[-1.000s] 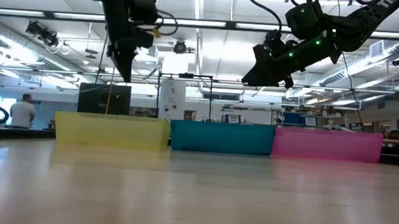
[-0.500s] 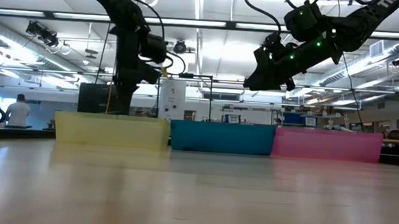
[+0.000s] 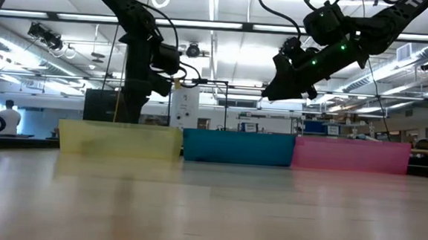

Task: Sort silverware by color (type)
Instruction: Put the blue fork into the yellow bin, then return to Home Position

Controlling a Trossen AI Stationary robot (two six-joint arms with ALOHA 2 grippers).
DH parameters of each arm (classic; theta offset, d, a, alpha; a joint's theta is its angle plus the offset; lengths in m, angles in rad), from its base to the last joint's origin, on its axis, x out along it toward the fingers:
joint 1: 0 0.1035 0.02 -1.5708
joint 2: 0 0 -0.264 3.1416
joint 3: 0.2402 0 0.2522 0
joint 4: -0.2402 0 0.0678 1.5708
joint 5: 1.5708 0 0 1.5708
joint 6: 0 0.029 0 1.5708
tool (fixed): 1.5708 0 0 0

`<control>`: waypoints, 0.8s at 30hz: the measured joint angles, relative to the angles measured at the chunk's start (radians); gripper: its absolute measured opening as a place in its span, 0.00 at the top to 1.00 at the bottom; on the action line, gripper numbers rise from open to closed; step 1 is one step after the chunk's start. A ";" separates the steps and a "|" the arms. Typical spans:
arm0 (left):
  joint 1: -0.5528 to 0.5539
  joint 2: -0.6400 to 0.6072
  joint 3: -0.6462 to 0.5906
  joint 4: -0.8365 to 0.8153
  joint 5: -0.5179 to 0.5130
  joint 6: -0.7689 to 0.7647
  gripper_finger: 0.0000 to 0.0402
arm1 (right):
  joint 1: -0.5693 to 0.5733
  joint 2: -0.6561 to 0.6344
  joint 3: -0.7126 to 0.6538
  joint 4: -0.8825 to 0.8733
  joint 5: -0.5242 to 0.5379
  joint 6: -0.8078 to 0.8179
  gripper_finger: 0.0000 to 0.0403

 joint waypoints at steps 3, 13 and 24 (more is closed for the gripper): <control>0.000 0.000 0.000 0.005 0.000 0.001 0.91 | 0.001 0.000 0.000 -0.001 0.000 0.000 0.58; -0.006 -0.002 0.007 -0.006 0.001 -0.036 0.90 | 0.001 0.000 0.000 0.010 0.000 0.000 0.58; -0.123 -0.258 0.018 -0.008 0.066 -0.111 0.90 | 0.039 -0.176 0.000 0.000 -0.244 -0.004 0.58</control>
